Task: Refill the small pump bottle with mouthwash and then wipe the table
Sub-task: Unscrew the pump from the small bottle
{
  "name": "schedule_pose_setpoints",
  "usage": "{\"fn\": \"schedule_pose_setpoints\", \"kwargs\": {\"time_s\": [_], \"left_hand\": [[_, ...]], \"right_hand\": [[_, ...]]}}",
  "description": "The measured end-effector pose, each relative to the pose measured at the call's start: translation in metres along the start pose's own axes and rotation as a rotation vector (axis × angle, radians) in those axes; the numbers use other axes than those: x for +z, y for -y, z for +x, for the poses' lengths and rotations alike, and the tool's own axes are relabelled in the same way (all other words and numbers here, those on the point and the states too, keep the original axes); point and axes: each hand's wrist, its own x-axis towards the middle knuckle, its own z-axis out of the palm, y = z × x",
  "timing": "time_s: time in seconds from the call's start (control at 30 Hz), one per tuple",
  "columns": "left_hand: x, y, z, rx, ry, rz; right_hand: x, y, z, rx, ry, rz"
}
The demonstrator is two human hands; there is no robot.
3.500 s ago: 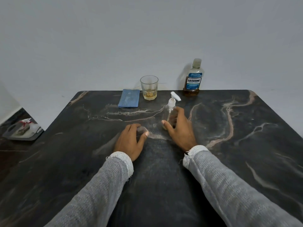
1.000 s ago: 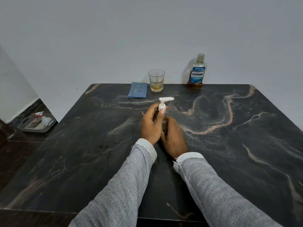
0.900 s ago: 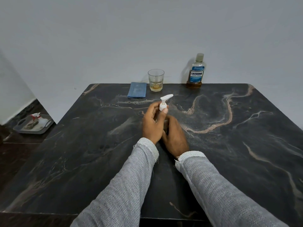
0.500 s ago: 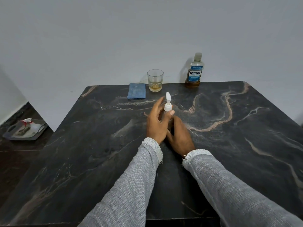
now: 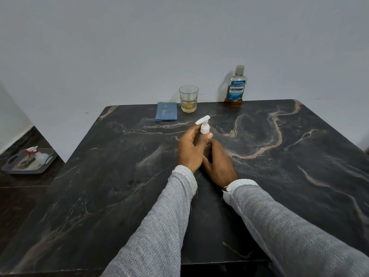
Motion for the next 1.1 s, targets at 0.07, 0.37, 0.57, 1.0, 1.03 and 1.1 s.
{"fn": "schedule_pose_setpoints", "kwargs": {"time_s": [0.07, 0.37, 0.57, 1.0, 1.03, 1.1], "left_hand": [[0.0000, -0.0018, -0.0007, 0.004, -0.020, -0.018], [-0.0002, -0.0061, -0.0001, 0.010, -0.005, 0.019], [0.0006, -0.0045, -0.0014, -0.024, -0.052, -0.035], [0.0014, -0.0051, -0.0008, -0.038, -0.028, -0.040], [0.0015, -0.0052, -0.0009, -0.036, -0.027, -0.041], [0.0006, -0.0049, -0.0007, -0.021, -0.014, -0.026]], "right_hand": [[-0.0001, 0.0012, -0.0004, -0.015, -0.008, 0.008], [-0.0027, 0.0044, 0.0008, -0.005, -0.004, 0.030], [-0.0031, 0.0059, 0.0000, 0.010, -0.010, 0.026], [-0.0036, 0.0064, 0.0011, 0.012, -0.003, 0.025], [-0.0038, 0.0063, 0.0007, 0.011, -0.003, 0.022], [-0.0040, 0.0061, 0.0002, 0.010, -0.001, 0.024]]}}
